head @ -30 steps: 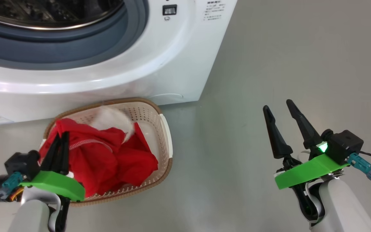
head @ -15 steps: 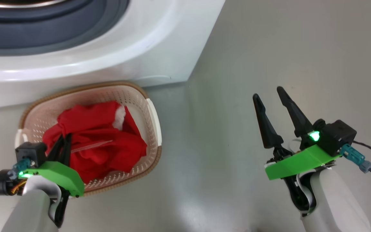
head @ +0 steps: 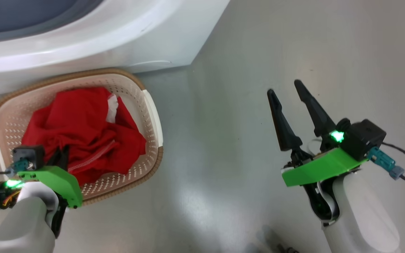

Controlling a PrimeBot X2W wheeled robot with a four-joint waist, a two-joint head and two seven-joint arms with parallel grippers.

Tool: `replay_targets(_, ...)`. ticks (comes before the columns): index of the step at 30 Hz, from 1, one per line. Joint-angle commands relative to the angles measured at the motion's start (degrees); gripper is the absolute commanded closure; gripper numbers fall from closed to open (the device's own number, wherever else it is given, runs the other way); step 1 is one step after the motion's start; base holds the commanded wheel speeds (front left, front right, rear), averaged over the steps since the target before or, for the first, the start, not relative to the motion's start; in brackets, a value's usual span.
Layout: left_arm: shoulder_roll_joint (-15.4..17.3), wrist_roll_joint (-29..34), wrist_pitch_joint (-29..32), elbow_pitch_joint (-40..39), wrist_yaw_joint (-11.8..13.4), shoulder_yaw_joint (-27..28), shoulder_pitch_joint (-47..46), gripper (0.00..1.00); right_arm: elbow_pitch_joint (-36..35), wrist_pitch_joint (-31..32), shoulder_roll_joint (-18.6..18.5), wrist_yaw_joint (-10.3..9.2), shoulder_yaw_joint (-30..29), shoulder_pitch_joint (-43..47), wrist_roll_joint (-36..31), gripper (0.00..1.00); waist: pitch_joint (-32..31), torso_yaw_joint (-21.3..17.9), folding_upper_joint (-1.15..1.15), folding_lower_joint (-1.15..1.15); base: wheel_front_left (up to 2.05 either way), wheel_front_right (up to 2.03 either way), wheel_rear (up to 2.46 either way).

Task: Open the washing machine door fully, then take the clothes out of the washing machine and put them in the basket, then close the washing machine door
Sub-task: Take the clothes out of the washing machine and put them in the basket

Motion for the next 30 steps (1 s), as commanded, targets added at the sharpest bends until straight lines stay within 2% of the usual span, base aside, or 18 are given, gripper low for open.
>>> replay_targets(1,1.9,-1.0,-0.7,1.2,-0.2,0.2,-0.8,1.0,-1.4,-0.3,0.6,0.09,1.4,0.0,-0.3,0.0,0.9,-0.6,0.0,0.0,0.0,0.0,0.0)
replay_targets(4,1.9,-2.1,-0.7,2.6,-0.2,-1.1,-1.8,0.95,-1.4,-0.3,0.6,0.09,1.6,-0.2,-0.2,0.0,1.2,-0.8,0.0,0.0,0.0,0.0,0.0)
replay_targets(6,2.1,-3.2,-0.7,3.6,-0.2,-2.3,-2.5,0.83,-1.5,-0.3,0.6,0.09,1.8,-0.4,0.1,0.0,1.4,-0.9,0.0,0.0,0.0,0.0,0.0)
replay_targets(8,2.3,-4.3,-0.7,4.2,-0.2,-3.3,-3.1,0.66,-1.4,-0.3,0.6,0.09,1.9,-0.5,0.4,0.0,1.5,-1.0,0.0,0.0,0.0,0.0,0.0)
replay_targets(9,2.4,-4.8,-0.7,4.4,-0.2,-3.8,-3.3,0.64,-1.4,-0.3,0.6,0.09,1.9,-0.5,0.5,0.0,1.5,-1.1,0.0,0.0,0.0,0.0,0.0)
replay_targets(10,2.5,-5.4,-0.7,4.5,-0.2,-4.2,-3.4,0.44,-1.4,-0.3,0.6,0.09,1.8,-0.5,0.5,0.0,1.4,-1.1,0.0,0.0,0.0,0.0,0.0)
replay_targets(11,2.7,-6.0,-0.7,4.5,-0.2,-4.5,-3.5,0.13,-1.4,-0.3,0.6,0.09,1.8,-0.5,0.6,0.0,1.3,-1.1,0.0,0.0,0.0,0.0,0.0)
replay_targets(12,2.8,-6.5,-0.7,4.5,-0.2,-4.8,-3.5,0.0,-1.4,-0.3,0.6,0.09,1.7,-0.5,0.7,0.0,1.3,-1.1,0.0,0.0,0.0,0.0,0.0)
replay_targets(22,3.8,-10.6,-0.7,1.2,-0.2,-6.1,-2.6,0.0,-0.5,-0.3,0.6,0.09,1.0,-0.3,0.7,0.0,-0.2,0.0,0.0,0.0,0.0,0.0,0.0)
replay_targets(30,4.2,-11.9,-0.7,-1.6,-0.2,-5.0,-0.7,0.0,0.7,-0.3,0.6,0.09,0.7,-0.2,0.4,0.0,-3.2,1.1,0.0,0.0,0.0,0.0,0.0)
